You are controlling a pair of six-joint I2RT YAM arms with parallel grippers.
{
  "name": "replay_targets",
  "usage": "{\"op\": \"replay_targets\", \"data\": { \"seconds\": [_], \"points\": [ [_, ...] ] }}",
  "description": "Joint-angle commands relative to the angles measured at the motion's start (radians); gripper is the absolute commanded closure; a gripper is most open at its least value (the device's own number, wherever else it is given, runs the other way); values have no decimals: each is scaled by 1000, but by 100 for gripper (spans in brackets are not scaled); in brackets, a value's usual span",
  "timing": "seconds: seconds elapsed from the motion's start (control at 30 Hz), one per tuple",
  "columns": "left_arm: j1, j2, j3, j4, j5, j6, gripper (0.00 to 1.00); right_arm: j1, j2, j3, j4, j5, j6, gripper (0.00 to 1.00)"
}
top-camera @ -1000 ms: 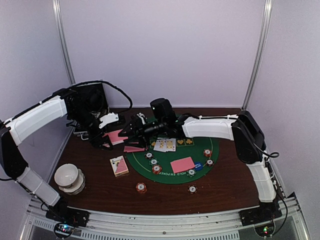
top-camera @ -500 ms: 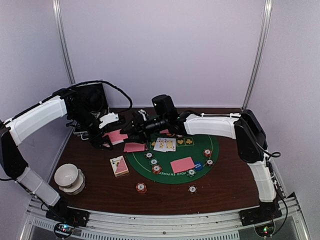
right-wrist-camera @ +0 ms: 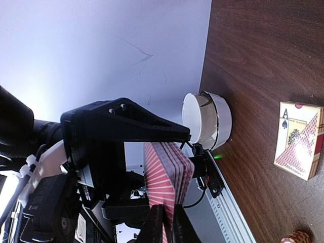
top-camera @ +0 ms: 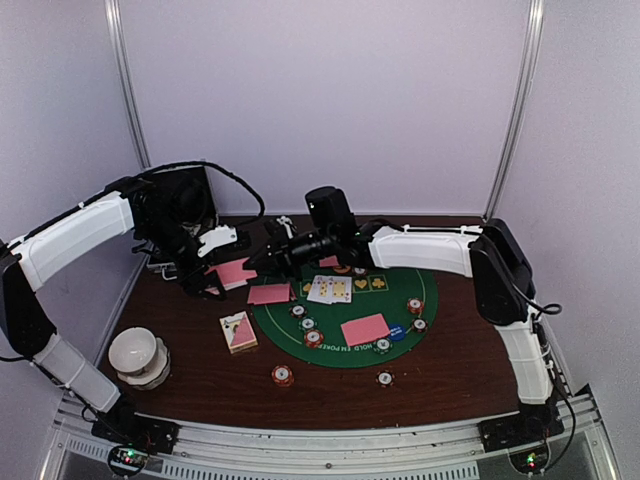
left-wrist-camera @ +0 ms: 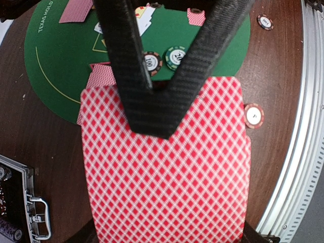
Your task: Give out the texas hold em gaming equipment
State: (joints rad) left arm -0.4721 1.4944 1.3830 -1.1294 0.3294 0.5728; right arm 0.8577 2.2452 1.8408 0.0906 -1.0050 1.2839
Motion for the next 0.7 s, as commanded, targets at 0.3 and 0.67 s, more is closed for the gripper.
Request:
{"op": "replay_targets", "data": {
  "seconds": [0.3, 0.67],
  "points": [
    [7, 4, 8, 33, 24, -2, 100, -42, -113, -82, 39, -21, -11, 100],
    [7, -3, 1, 34, 15, -1, 100, -116, -215, -203, 54, -30, -31, 100]
  ]
}}
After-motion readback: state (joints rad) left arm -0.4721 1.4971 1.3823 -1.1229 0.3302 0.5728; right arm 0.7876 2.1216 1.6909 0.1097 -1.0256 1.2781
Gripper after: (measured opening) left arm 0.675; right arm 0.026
